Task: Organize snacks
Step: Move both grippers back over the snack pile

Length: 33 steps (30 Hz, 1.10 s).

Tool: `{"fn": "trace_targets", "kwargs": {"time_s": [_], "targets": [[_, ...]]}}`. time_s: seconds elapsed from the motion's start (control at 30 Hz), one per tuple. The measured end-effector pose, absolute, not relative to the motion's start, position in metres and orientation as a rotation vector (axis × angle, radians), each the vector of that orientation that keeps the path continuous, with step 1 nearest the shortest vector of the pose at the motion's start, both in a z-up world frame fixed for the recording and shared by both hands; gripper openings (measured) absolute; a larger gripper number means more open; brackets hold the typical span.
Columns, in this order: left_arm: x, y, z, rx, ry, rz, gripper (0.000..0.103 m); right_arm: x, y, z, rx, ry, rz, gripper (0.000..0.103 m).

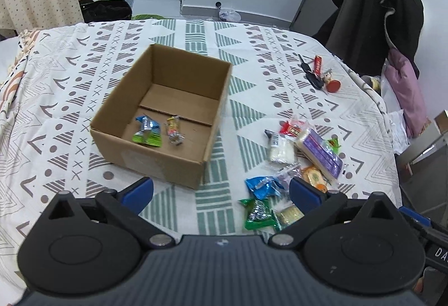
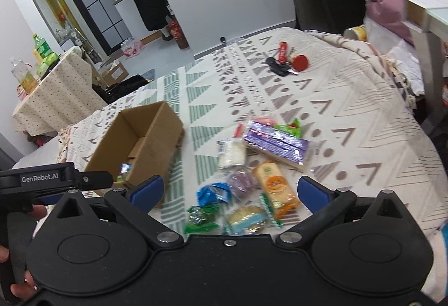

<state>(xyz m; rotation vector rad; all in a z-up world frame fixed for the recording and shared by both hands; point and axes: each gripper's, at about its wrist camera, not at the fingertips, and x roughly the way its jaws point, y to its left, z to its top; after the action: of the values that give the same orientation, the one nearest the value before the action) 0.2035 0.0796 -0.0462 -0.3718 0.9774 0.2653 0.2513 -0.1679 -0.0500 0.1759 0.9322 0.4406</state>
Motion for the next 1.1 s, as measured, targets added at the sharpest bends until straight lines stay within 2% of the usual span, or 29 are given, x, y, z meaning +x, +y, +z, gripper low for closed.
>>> {"fn": "trace_targets", "kwargs": {"time_s": [0.77, 0.93, 1.03, 1.1], "targets": [[0.223, 0.001, -0.076, -0.354, 1.029, 0.289, 0.102, 0.268, -0.257, -0.098, 0.273, 0.996, 0.438, 0.102], [0.231, 0.000, -0.091, -0.384, 1.053, 0.294, 0.100, 0.274, -0.263, -0.118, 0.322, 1.039, 0.476, 0.093], [0.237, -0.001, -0.100, -0.370, 1.066, 0.306, 0.099, 0.278, -0.262, -0.127, 0.325, 1.068, 0.484, 0.090], [0.242, -0.001, -0.106, -0.360, 1.080, 0.308, 0.094, 0.281, -0.260, -0.132, 0.322, 1.081, 0.495, 0.090]]}}
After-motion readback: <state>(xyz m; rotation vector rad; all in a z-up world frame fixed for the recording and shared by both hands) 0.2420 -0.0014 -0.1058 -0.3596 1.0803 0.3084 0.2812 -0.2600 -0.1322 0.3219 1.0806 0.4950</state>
